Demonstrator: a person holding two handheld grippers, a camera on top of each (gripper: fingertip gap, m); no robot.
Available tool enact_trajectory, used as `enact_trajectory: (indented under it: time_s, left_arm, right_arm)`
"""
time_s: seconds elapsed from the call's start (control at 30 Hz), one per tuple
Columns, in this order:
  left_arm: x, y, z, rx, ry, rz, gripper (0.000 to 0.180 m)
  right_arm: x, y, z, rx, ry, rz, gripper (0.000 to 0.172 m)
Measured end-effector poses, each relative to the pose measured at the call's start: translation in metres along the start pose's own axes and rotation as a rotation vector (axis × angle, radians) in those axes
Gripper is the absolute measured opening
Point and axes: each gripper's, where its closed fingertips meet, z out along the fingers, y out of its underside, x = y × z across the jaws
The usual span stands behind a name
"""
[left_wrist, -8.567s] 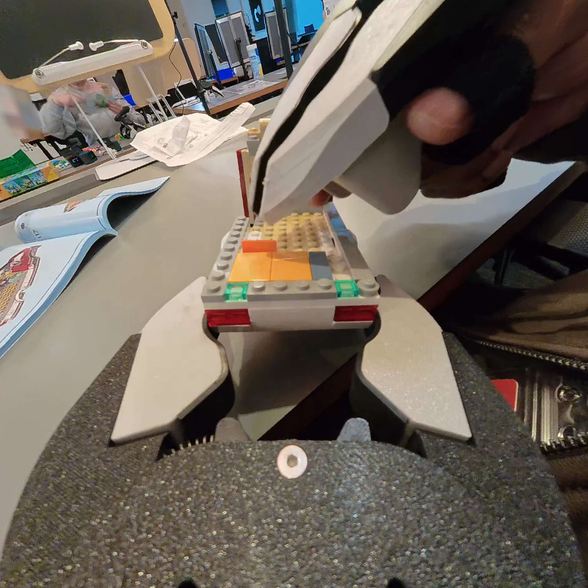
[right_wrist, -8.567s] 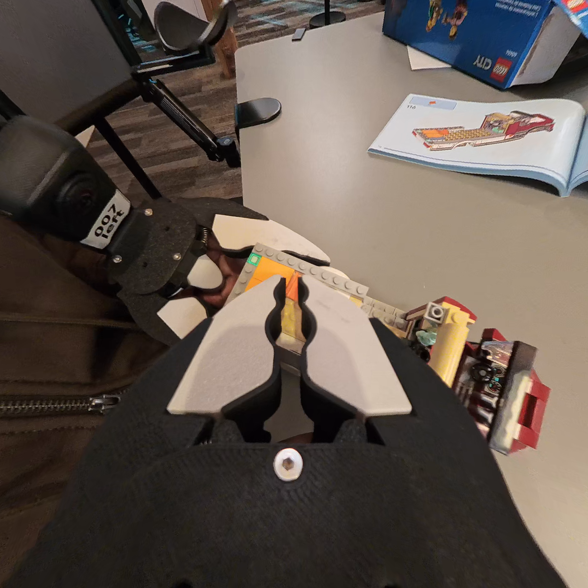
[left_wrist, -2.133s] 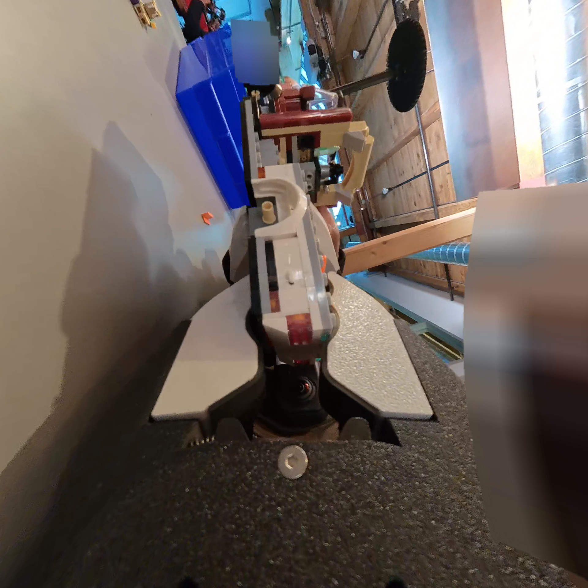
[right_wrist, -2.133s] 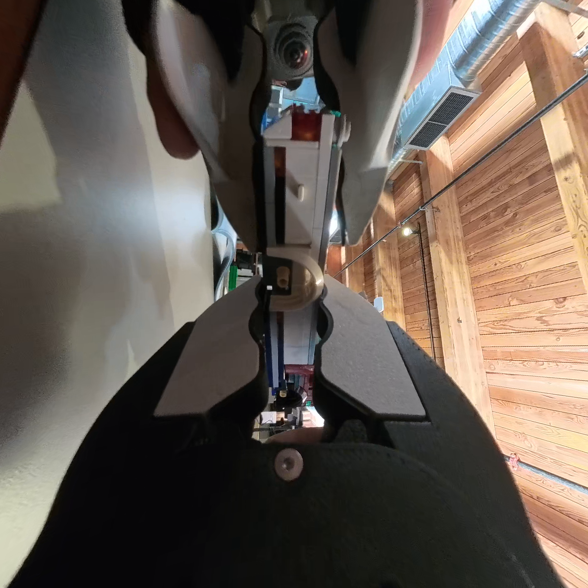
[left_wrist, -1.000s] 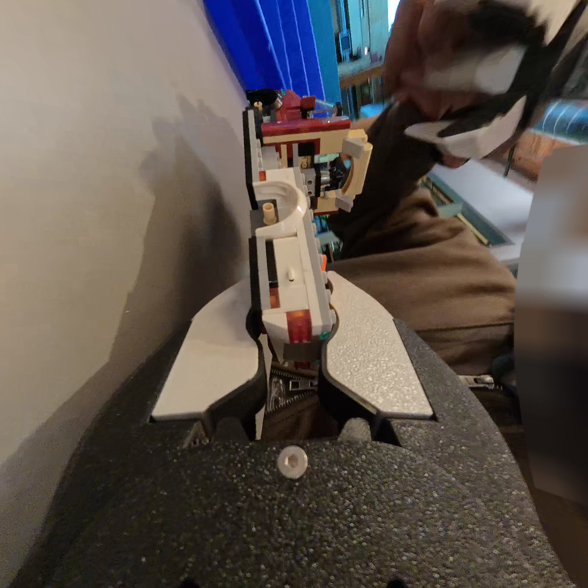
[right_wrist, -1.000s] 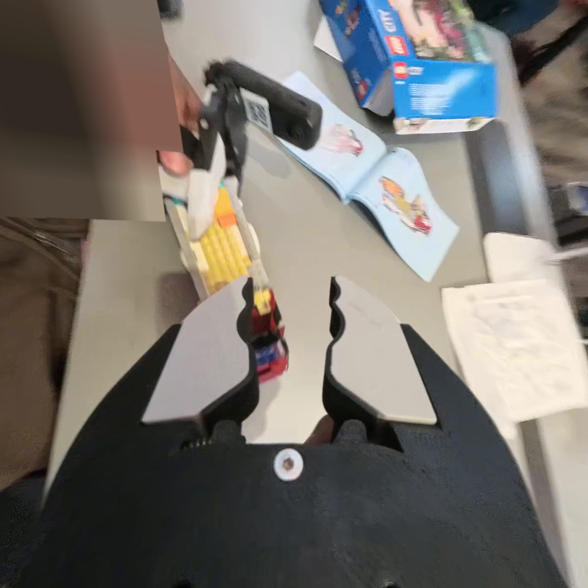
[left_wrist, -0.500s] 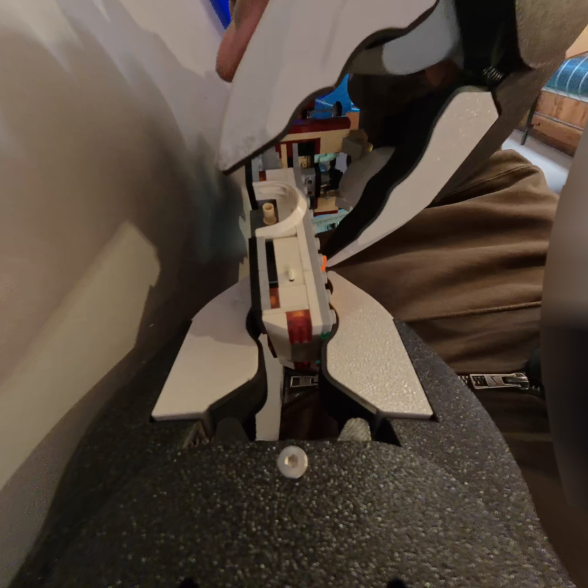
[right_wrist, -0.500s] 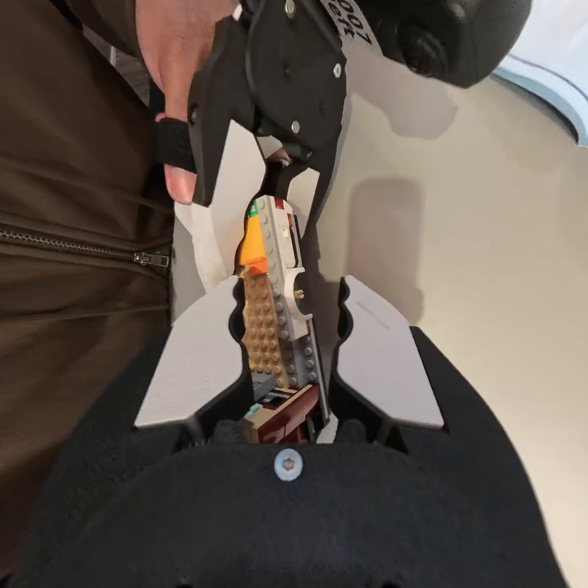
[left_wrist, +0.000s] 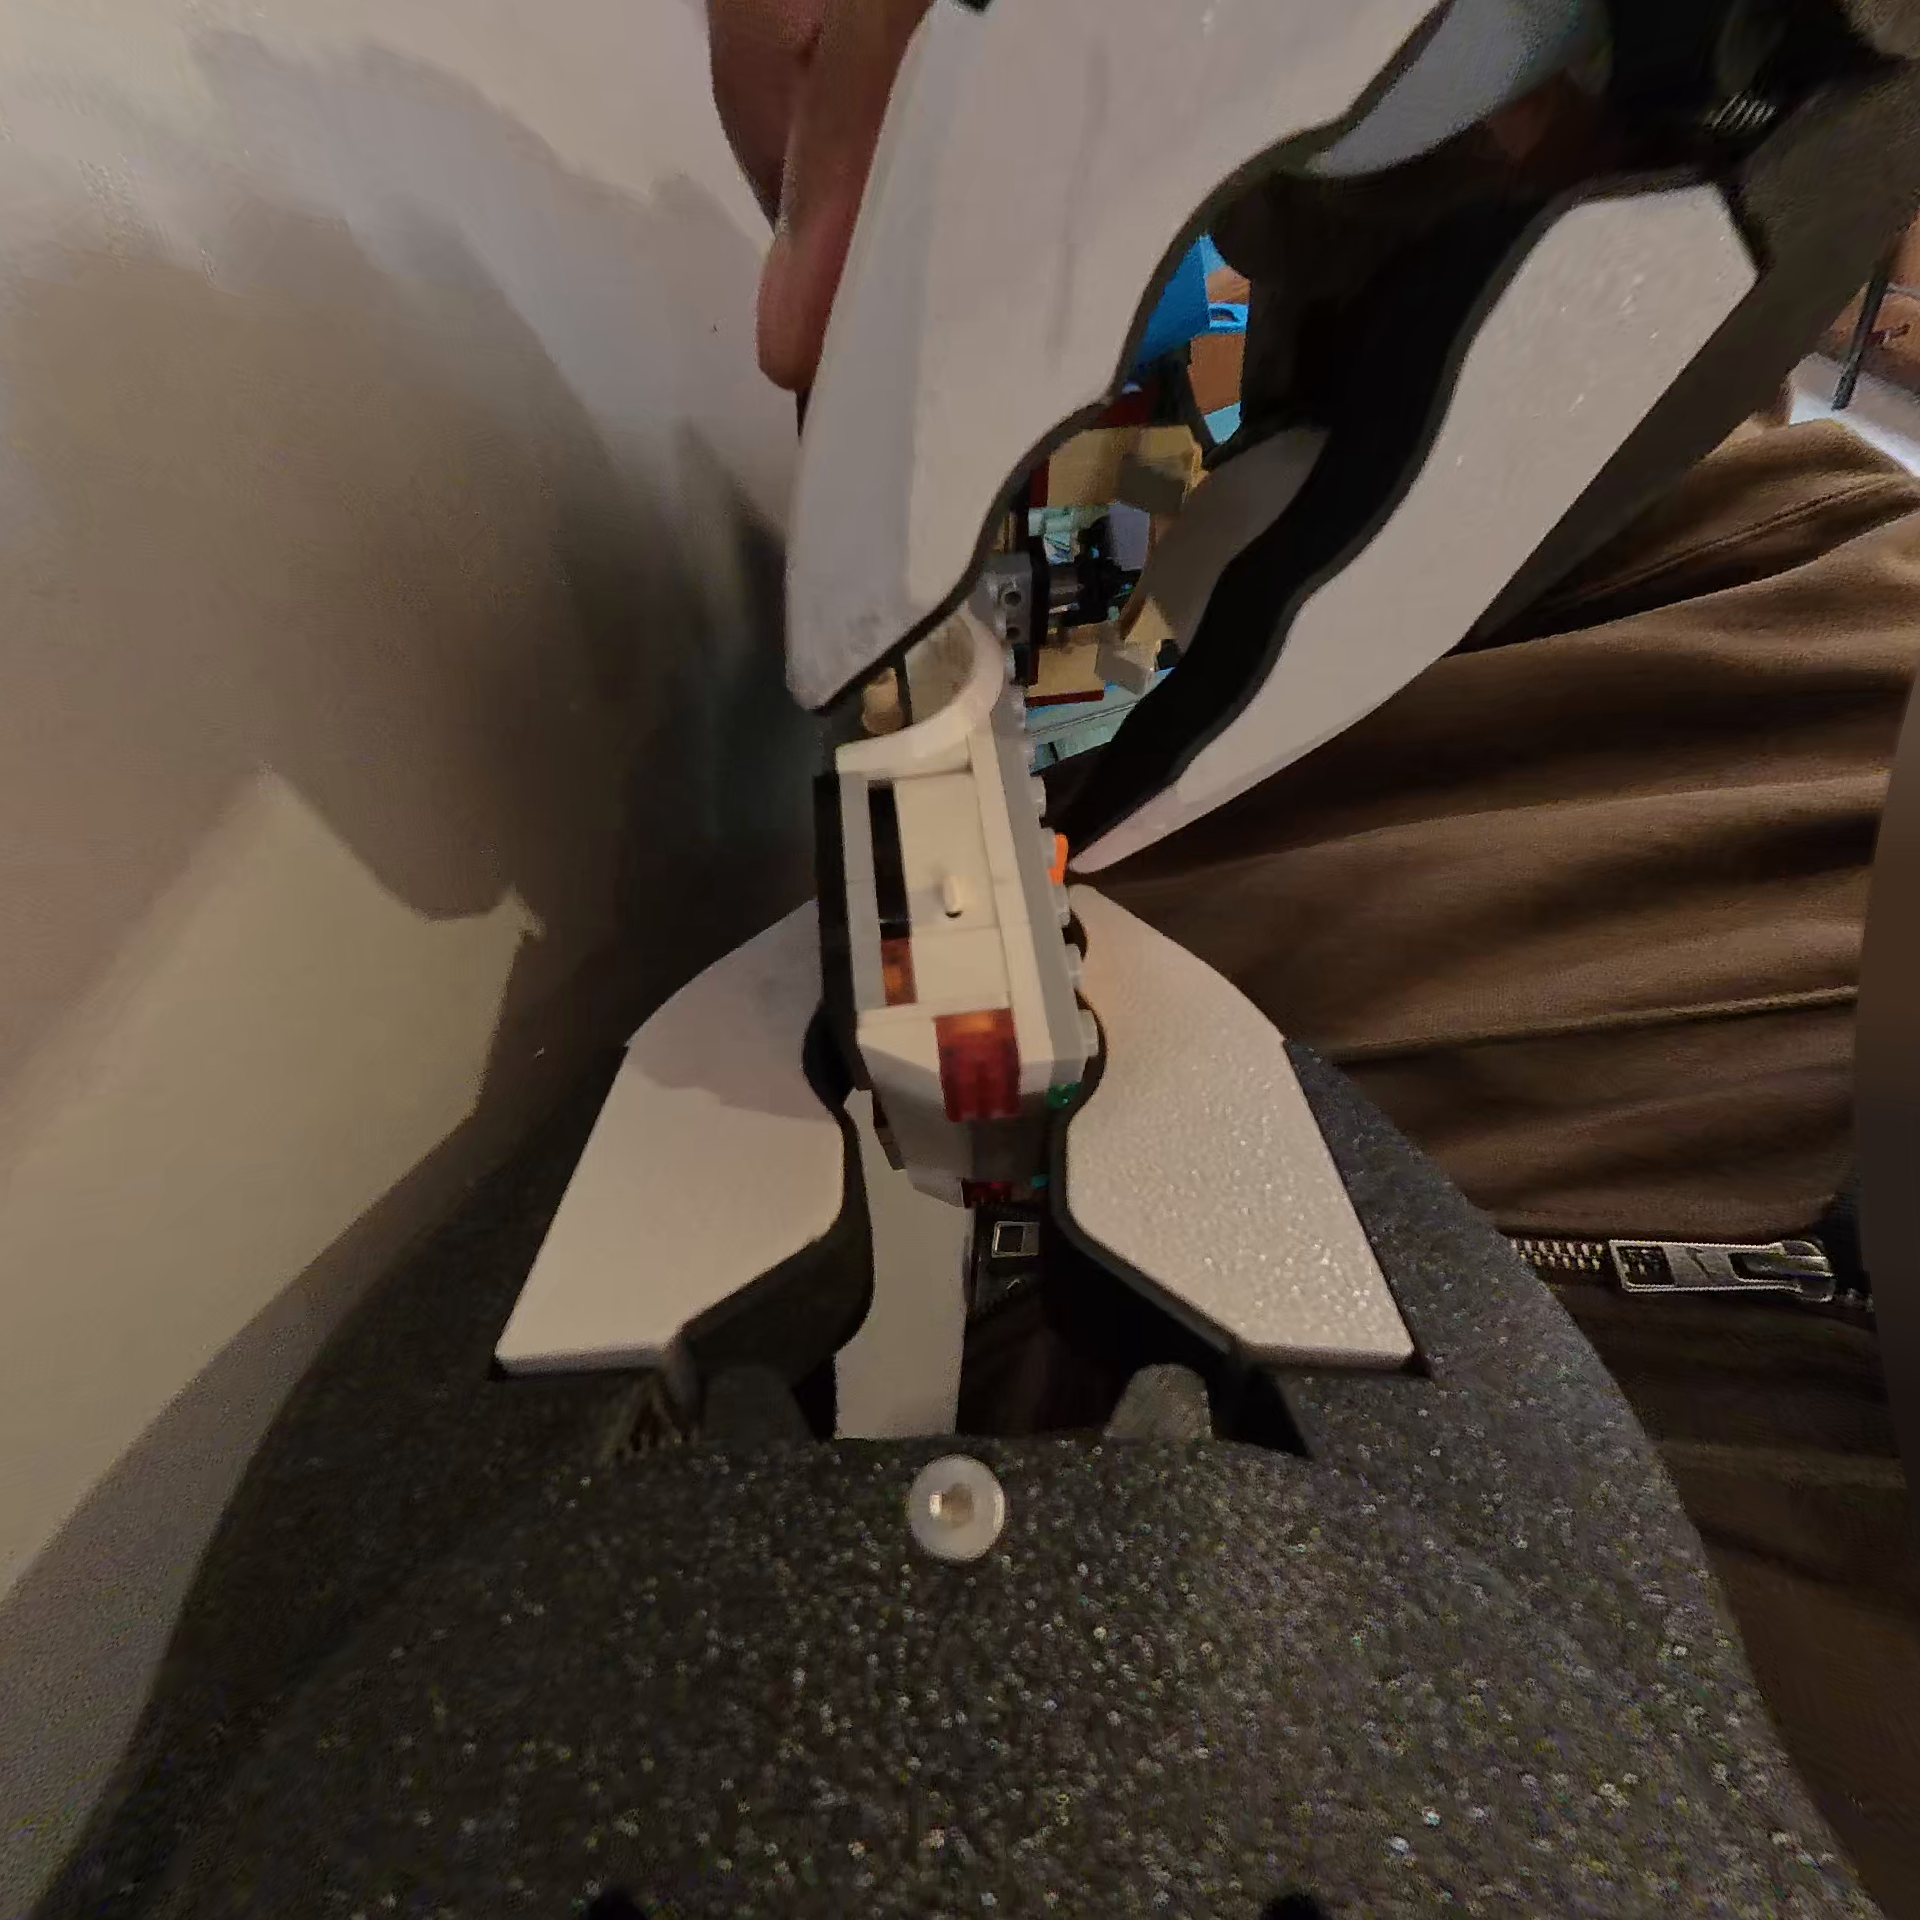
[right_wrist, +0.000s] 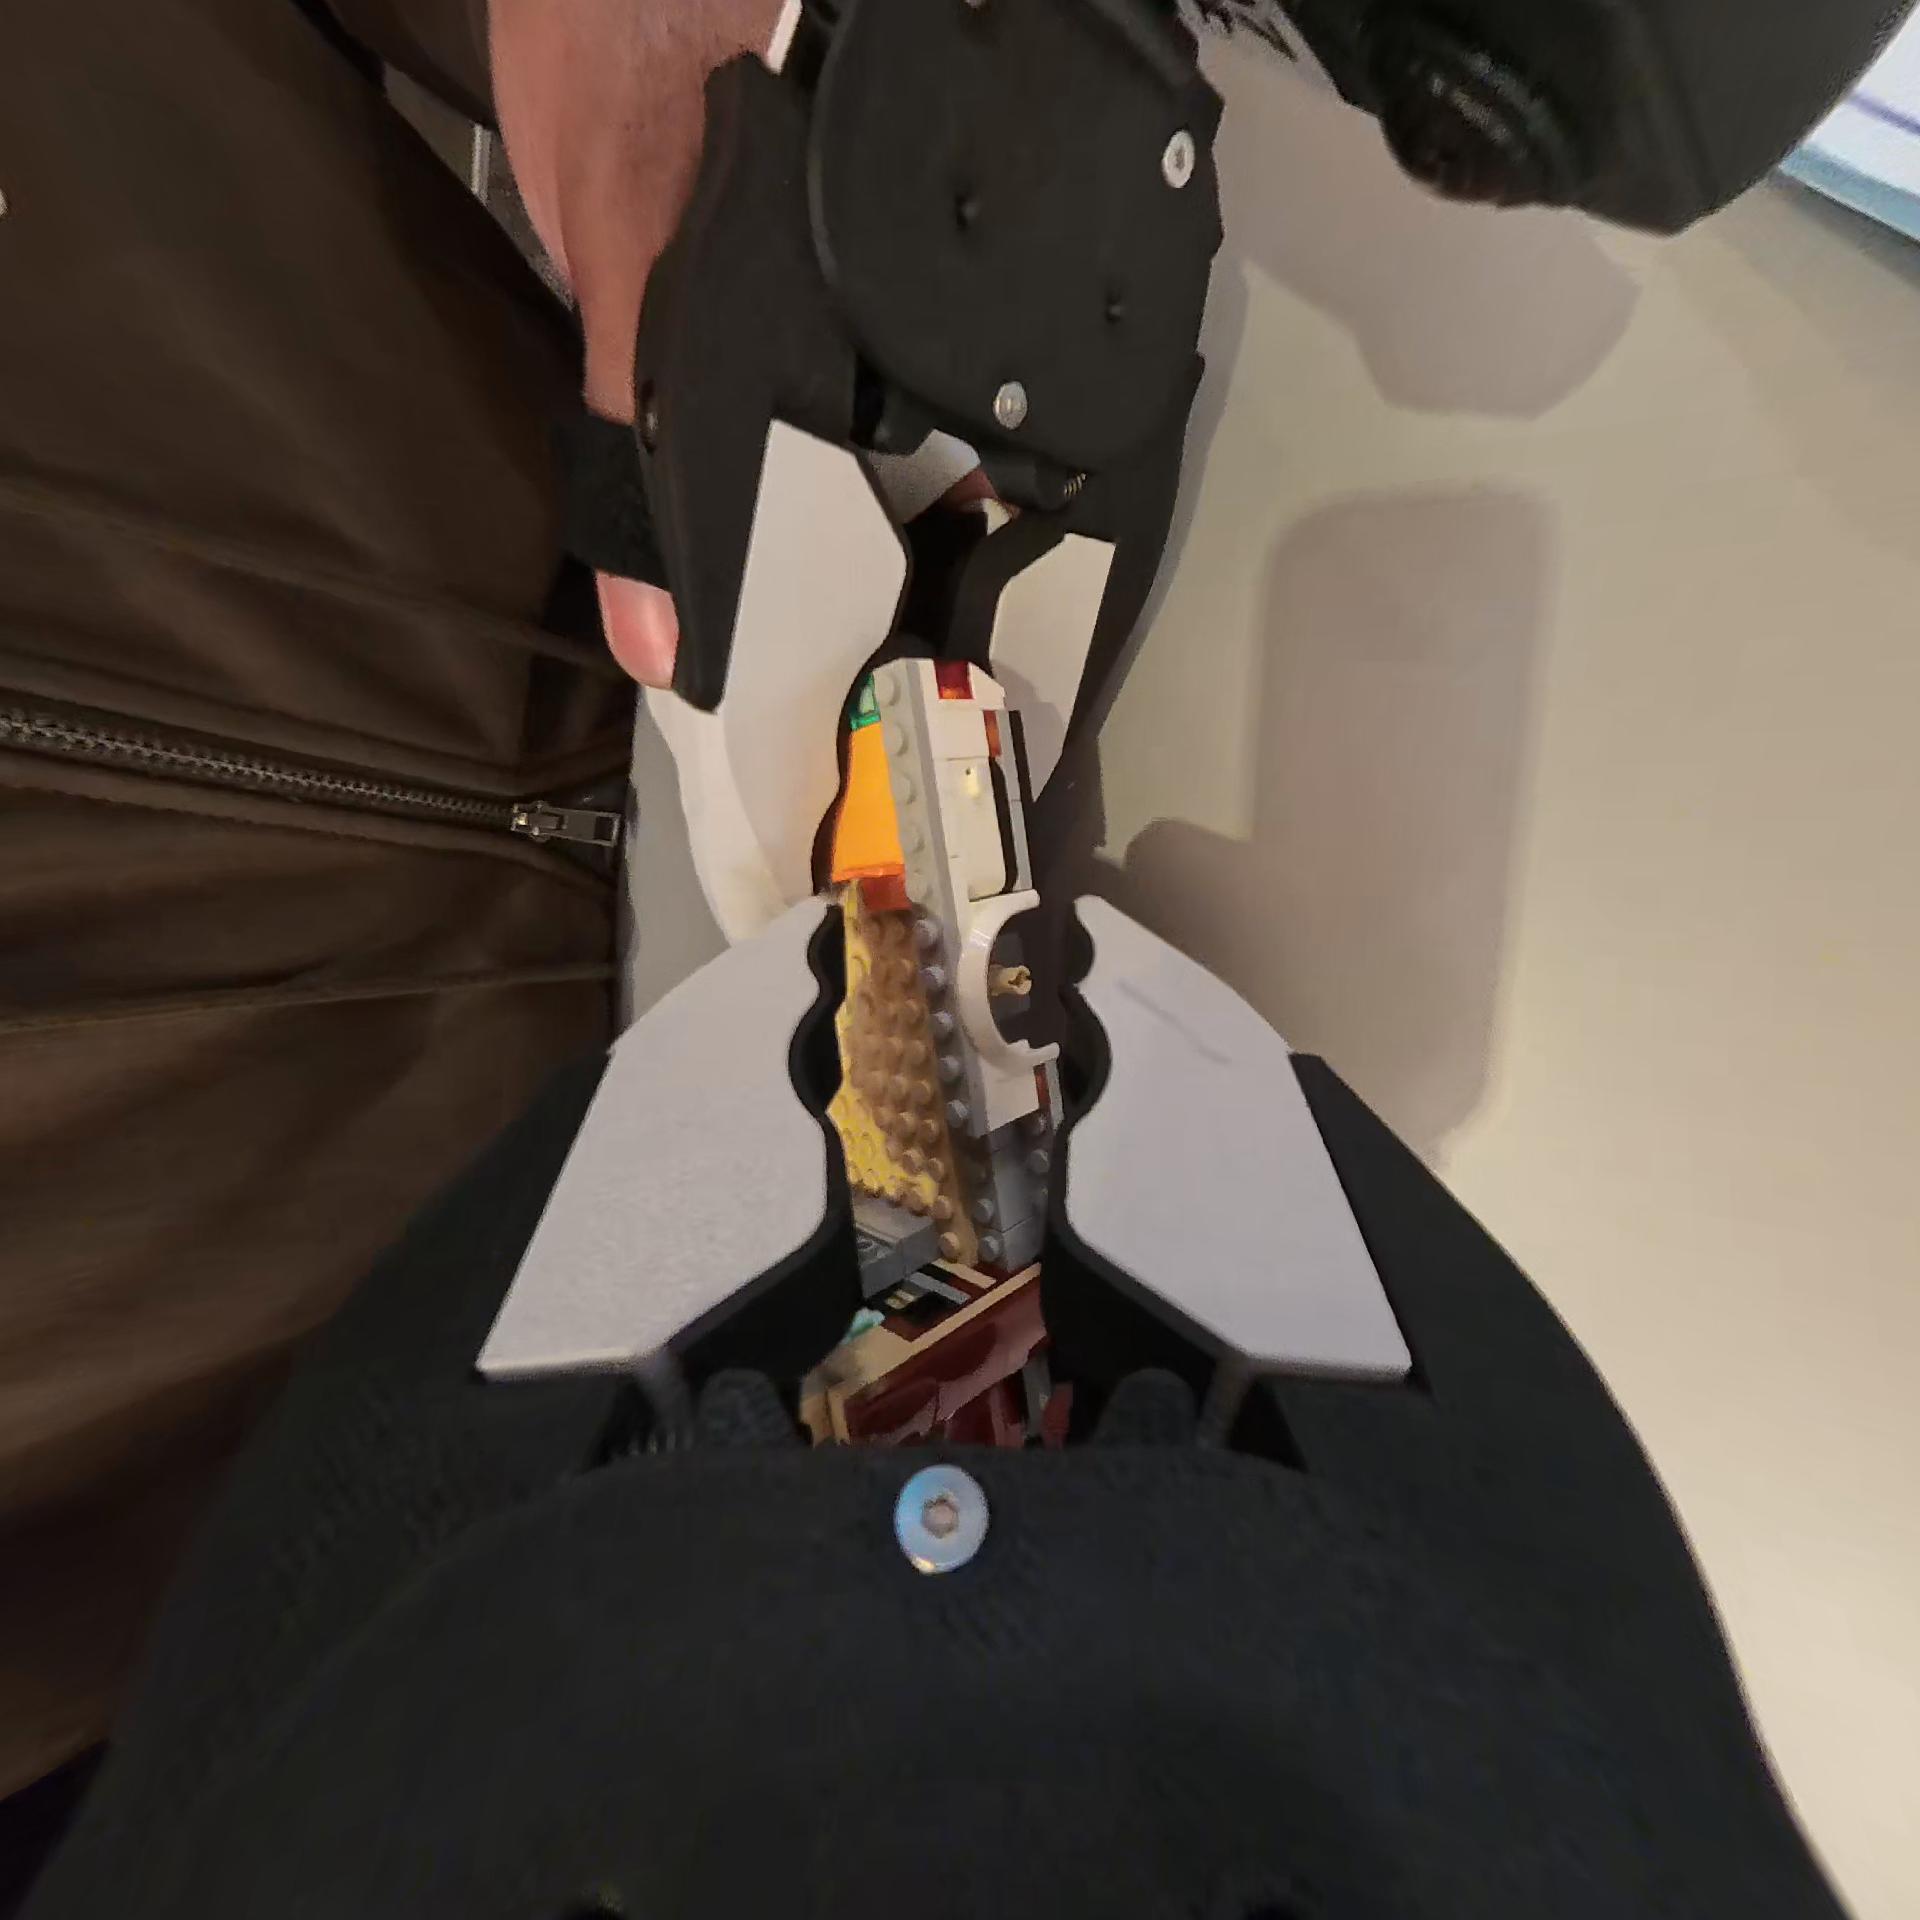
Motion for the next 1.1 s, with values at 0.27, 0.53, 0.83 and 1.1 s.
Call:
enact_trajectory:
  time_s: [0.27,0.53,0.83,1.1]
  left_arm:
    - [-0.0019,0.0006,-0.0013,0.003,-0.027,0.029,0.035]
    - [-0.0040,0.0025,-0.0006,-0.006,-0.058,0.056,0.035]
    - [-0.0014,0.0007,-0.0028,0.013,-0.045,0.064,0.035]
    - [-0.0003,0.0016,-0.0027,0.012,-0.047,0.080,0.035]
  right_arm:
    - [0.0046,-0.0013,-0.0003,-0.014,-0.034,0.035,0.039]
    - [0.0055,-0.0006,0.0064,0.000,-0.053,0.033,0.039]
    - [0.0001,-0.0028,0.0052,0.007,-0.088,0.019,0.028]
    - [-0.0014,-0.0031,0.0047,-0.002,-0.111,0.032,0.027]
